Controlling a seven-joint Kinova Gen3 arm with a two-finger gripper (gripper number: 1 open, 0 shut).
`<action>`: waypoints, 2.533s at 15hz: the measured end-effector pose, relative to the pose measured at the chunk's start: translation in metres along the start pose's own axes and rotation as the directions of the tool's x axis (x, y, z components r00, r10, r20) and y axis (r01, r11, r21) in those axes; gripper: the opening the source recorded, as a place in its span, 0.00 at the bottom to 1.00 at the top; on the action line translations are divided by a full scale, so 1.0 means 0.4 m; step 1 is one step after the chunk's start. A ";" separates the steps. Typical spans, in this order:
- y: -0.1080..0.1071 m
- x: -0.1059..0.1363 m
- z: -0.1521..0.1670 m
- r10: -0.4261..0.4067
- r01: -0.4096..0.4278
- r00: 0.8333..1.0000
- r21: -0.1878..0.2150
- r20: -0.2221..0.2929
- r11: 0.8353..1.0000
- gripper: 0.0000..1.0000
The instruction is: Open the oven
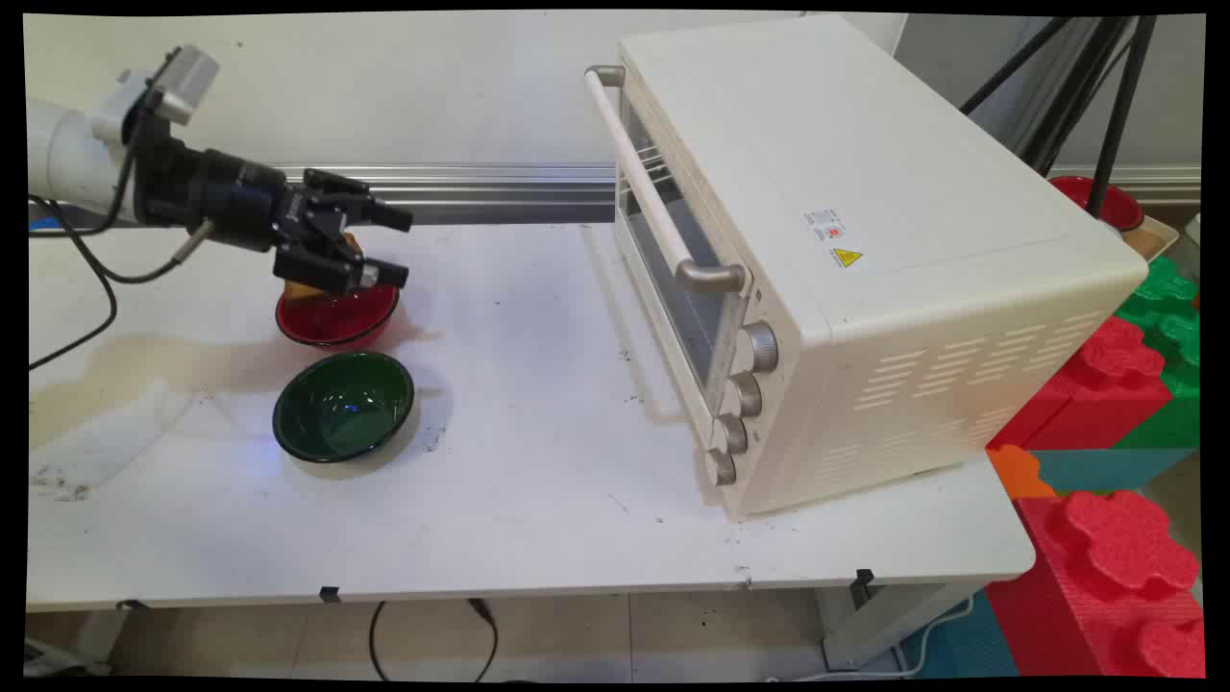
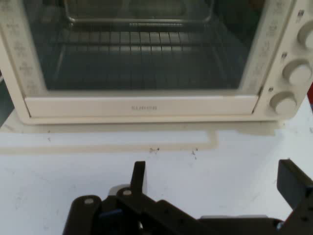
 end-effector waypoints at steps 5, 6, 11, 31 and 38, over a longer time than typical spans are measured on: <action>-0.002 0.071 -0.004 -0.011 0.012 0.997 0.005 -0.070 1.000 1.00; -0.004 0.089 0.002 -0.012 0.012 0.996 0.005 -0.087 1.000 1.00; -0.014 0.169 0.046 -0.014 0.015 0.987 0.007 -0.159 1.000 1.00; -0.082 0.324 0.401 0.038 -0.036 0.979 0.013 -0.198 0.999 0.00; -0.091 0.330 0.466 0.059 -0.059 0.986 0.008 -0.154 0.998 0.00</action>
